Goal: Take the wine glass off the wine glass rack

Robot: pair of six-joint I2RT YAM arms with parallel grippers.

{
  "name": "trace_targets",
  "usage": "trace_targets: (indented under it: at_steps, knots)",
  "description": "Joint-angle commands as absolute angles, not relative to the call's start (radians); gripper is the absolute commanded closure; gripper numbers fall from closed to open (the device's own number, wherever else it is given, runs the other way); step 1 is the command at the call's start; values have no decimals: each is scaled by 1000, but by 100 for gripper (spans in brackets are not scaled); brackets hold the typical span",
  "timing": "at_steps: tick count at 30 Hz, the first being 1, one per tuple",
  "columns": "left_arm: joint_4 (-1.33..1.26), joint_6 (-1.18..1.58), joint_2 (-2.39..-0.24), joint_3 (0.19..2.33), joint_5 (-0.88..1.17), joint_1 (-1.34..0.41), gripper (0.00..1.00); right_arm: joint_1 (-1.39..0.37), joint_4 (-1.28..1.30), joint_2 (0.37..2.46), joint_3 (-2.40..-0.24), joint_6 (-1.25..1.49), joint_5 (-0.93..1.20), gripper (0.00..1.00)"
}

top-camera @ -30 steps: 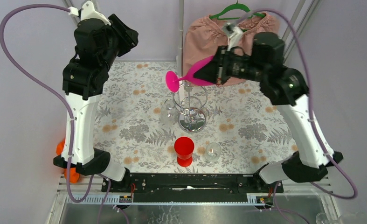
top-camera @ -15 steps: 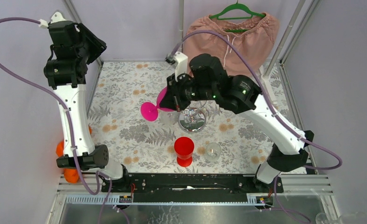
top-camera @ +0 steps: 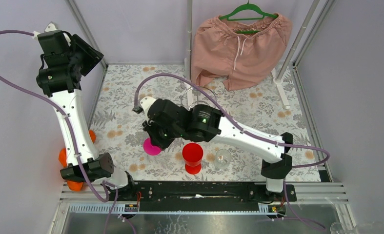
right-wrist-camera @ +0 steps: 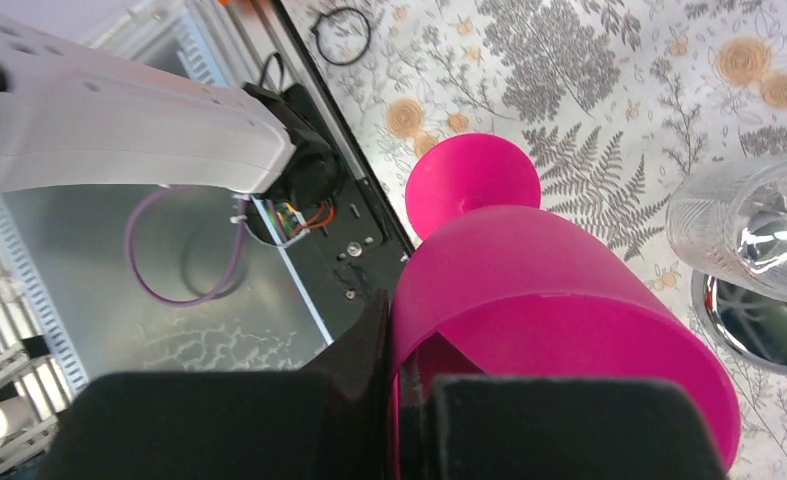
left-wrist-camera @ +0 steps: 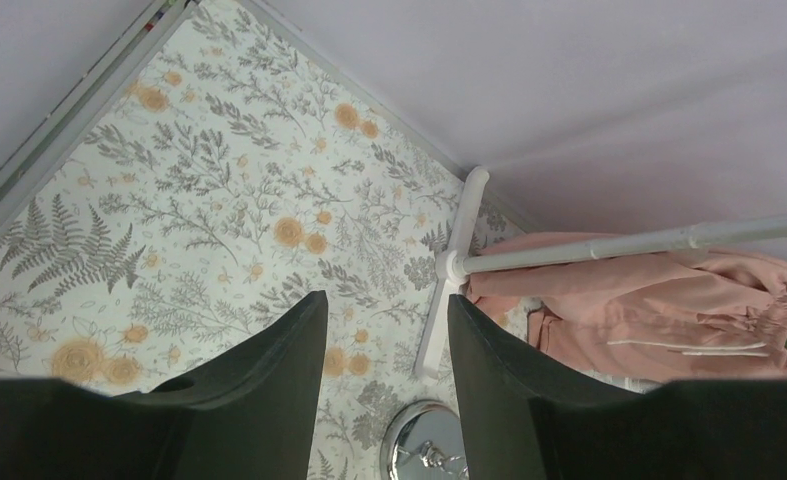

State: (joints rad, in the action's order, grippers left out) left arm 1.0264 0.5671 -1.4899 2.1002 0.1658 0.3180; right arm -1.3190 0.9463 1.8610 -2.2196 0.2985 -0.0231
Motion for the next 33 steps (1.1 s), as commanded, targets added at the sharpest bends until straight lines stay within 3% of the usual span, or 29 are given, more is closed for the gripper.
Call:
trace_targets:
  at_steps: [1, 13, 33]
  knots:
    - [1021, 533, -1435, 2038, 225, 346, 46, -1352, 966, 1887, -2216, 287, -101, 100]
    - [968, 506, -1266, 1832, 274, 351, 46, -1384, 973, 2047, -2194, 297, -133, 100]
    - [992, 474, -1182, 1802, 245, 352, 45, -1384, 948, 2151, -2157, 307, -131, 100]
